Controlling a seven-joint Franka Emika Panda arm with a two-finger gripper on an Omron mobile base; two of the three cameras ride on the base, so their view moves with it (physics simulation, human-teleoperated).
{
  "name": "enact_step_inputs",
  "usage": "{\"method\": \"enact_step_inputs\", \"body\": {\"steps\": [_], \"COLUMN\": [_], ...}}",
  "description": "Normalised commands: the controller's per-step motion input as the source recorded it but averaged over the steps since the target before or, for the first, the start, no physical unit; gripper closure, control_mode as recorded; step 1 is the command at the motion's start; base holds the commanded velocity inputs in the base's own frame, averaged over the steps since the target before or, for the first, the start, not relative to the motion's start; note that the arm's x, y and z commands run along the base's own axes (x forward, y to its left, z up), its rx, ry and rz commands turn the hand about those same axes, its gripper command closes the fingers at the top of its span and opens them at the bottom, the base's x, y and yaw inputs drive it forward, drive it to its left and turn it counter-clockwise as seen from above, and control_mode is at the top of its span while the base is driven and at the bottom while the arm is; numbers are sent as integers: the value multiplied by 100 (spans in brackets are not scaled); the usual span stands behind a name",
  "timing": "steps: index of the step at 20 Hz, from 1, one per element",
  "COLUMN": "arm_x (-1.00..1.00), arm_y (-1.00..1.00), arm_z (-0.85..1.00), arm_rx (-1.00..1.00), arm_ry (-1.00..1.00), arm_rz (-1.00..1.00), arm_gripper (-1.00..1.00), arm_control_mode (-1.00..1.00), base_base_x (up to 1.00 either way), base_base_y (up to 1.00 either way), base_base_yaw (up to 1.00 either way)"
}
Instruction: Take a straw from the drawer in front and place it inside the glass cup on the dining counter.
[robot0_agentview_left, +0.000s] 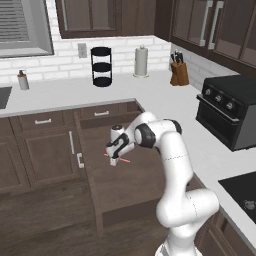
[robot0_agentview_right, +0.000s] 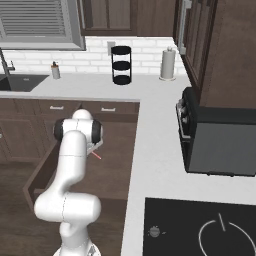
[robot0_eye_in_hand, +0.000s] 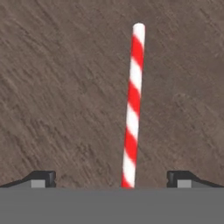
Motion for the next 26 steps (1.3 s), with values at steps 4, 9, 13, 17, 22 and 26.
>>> {"method": "enact_step_inputs", "body": {"steps": [4,9,13,17,22,26], "arm_x": [1,0,0,0,0,-1], "arm_y": [0,0,0,0,0,0], "arm_z": [-48,-50,-51,-49,-45,-28], "arm_rx": [0,0,0,0,0,0], "arm_ry": [4,1,0,0,0,0], "arm_rz": [1,1,2,3,3,4], "arm_gripper": [-100,100,100,100,100,100], "arm_control_mode": [-100,-100,-100,-100,-100,-100], "base_base_x": [0,0,0,0,0,0], "base_base_y": [0,0,0,0,0,0], "base_base_yaw": [0,0,0,0,0,0]}}
